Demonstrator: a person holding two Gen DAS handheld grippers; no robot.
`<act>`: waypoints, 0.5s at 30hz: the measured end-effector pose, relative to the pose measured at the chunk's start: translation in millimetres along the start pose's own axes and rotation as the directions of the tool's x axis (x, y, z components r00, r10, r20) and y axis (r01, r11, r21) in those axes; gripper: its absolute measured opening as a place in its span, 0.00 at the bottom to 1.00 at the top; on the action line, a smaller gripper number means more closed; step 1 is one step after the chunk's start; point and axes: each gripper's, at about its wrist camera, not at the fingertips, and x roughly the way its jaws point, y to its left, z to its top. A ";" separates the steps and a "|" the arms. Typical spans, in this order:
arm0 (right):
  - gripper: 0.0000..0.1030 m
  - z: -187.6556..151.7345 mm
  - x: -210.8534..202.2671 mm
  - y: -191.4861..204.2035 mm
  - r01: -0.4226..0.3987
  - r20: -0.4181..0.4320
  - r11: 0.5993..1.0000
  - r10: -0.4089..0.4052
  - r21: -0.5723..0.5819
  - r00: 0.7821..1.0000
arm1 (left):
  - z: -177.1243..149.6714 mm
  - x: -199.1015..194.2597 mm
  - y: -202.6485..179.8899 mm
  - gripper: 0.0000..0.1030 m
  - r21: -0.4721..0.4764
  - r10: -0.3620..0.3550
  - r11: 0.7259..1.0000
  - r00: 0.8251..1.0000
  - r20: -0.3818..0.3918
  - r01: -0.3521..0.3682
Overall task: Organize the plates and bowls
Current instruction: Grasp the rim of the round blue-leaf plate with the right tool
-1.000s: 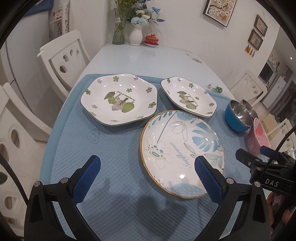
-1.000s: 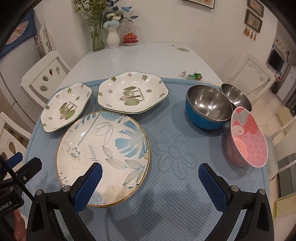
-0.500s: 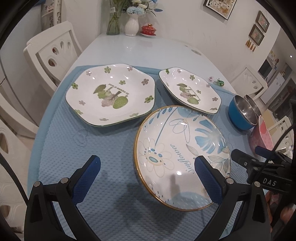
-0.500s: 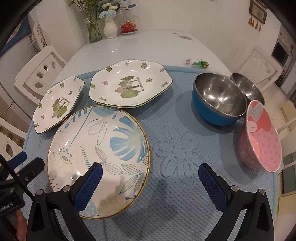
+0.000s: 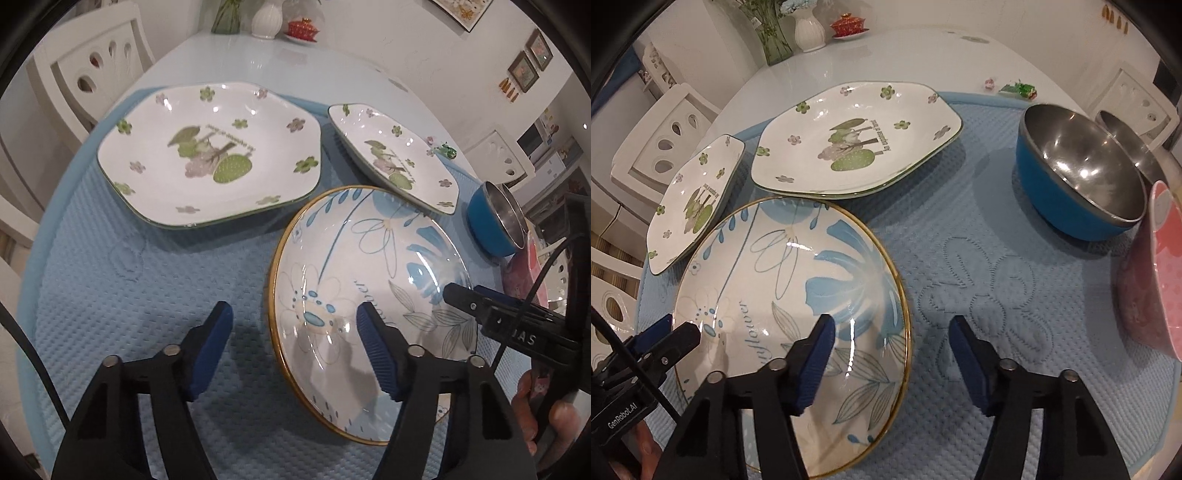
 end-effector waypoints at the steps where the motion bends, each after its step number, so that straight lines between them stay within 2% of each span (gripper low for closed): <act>1: 0.52 0.8 3.1 -1.5 -0.011 -0.004 1.000 0.011 0.007 1.000 | 0.2 2.5 1.3 0.58 -0.005 -0.005 1.000 1.000 -0.005 0.005; 4: 0.43 2.0 10.3 -6.0 -0.043 -0.016 0.999 0.043 0.022 0.999 | -0.4 9.8 6.8 0.48 -0.031 -0.042 0.999 0.999 -0.024 0.041; 10: 0.32 3.3 14.0 -4.9 -0.101 -0.003 0.995 0.102 0.009 0.995 | 2.4 16.1 13.6 0.41 -0.063 -0.104 0.993 0.994 -0.023 0.102; 15: 0.32 4.1 15.4 -4.8 -0.133 -0.007 0.991 0.133 -0.026 0.991 | 6.2 21.1 6.8 0.40 -0.043 -0.143 0.989 0.989 -0.033 0.141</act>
